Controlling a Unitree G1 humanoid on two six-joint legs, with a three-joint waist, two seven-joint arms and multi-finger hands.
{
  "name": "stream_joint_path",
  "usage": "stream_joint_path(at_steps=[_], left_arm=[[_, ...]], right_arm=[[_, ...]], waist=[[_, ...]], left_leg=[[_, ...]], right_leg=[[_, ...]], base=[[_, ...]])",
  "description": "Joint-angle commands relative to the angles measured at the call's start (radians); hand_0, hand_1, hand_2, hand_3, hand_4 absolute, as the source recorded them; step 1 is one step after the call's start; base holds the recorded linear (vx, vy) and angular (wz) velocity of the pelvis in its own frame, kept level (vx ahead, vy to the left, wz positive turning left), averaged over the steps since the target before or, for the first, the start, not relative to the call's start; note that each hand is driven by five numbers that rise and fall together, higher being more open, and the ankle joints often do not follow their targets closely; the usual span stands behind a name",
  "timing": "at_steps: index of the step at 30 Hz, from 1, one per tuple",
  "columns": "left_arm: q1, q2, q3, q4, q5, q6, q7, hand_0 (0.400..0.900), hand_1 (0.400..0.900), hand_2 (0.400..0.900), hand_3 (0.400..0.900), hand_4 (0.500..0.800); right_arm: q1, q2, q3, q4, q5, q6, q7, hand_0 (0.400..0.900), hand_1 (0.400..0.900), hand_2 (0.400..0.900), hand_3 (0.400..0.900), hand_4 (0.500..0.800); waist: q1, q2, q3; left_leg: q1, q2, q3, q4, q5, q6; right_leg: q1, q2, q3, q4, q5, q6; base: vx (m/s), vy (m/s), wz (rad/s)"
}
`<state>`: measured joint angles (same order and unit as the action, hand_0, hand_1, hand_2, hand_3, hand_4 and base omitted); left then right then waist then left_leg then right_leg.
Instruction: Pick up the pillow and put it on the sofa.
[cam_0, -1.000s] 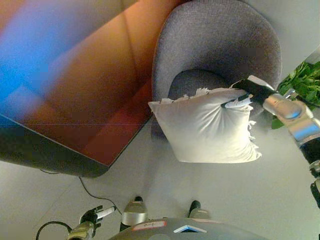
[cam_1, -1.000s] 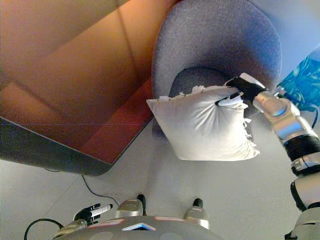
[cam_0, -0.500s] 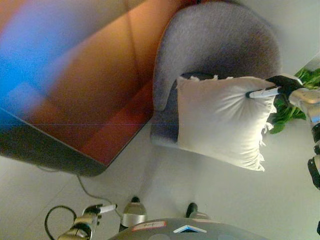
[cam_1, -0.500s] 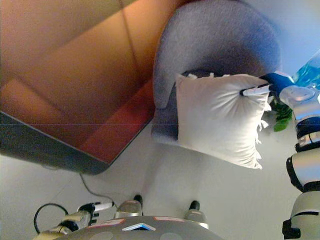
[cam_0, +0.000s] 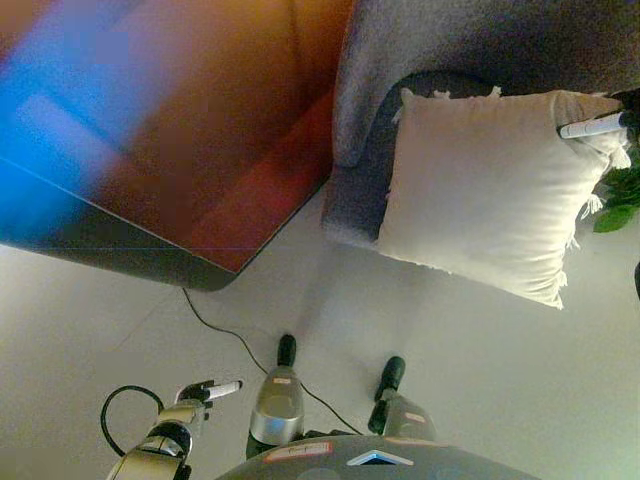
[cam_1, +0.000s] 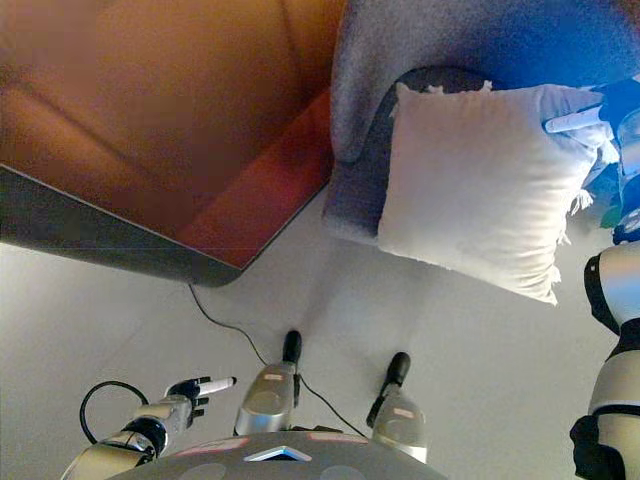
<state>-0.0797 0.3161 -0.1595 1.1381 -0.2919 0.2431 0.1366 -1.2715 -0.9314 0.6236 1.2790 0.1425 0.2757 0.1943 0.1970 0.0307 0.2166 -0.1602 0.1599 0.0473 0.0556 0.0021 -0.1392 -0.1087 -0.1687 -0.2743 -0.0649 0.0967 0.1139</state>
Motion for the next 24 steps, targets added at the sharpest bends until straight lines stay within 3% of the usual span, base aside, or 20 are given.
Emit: stream_joint_path(at_steps=[1,9,17,24], left_arm=[[-0.039,0.097,-0.059,0.001,-0.027,0.009,0.009,0.9,0.9,0.9,0.9,0.8],[-0.055,0.124,-0.043,0.039,-0.025,0.013,-0.041,0.9,0.9,0.9,0.9,0.8],[-0.027,0.144,-0.012,0.088,0.005,-0.014,-0.077,0.9,0.9,0.9,0.9,0.8],[0.004,0.16,0.019,0.116,0.048,-0.001,-0.11,0.9,0.9,0.9,0.9,0.8]], right_arm=[[-0.199,-0.074,0.11,-0.03,-0.056,-0.04,-0.052,0.9,0.9,0.9,0.9,0.8],[-0.203,-0.101,0.127,-0.027,-0.136,0.013,-0.08,0.9,0.9,0.9,0.9,0.8],[-0.174,-0.162,0.124,-0.012,-0.188,0.053,-0.076,0.9,0.9,0.9,0.9,0.8],[-0.116,-0.242,0.093,-0.011,-0.236,0.03,-0.002,0.9,0.9,0.9,0.9,0.8]], waist=[[0.027,-0.01,-0.011],[0.004,-0.022,-0.025],[-0.022,-0.052,-0.07],[-0.056,-0.08,-0.139]], left_leg=[[-0.011,0.033,-0.046,-0.054,0.065,0.003],[0.015,0.04,-0.022,-0.062,0.066,0.003],[0.085,0.046,0.013,-0.093,0.071,0.005],[0.165,0.041,0.052,-0.116,0.062,0.008]], right_leg=[[-0.04,-0.031,0.013,0.087,-0.058,0.016],[-0.025,-0.027,0.024,0.085,-0.061,0.015],[0.032,-0.02,0.037,0.062,-0.057,0.018],[0.101,-0.015,0.047,0.027,-0.048,0.022]], base=[[-0.02,-0.007,-0.08],[0.0,0.005,-0.06],[0.06,0.0,-0.08],[0.11,0.016,-0.07]])
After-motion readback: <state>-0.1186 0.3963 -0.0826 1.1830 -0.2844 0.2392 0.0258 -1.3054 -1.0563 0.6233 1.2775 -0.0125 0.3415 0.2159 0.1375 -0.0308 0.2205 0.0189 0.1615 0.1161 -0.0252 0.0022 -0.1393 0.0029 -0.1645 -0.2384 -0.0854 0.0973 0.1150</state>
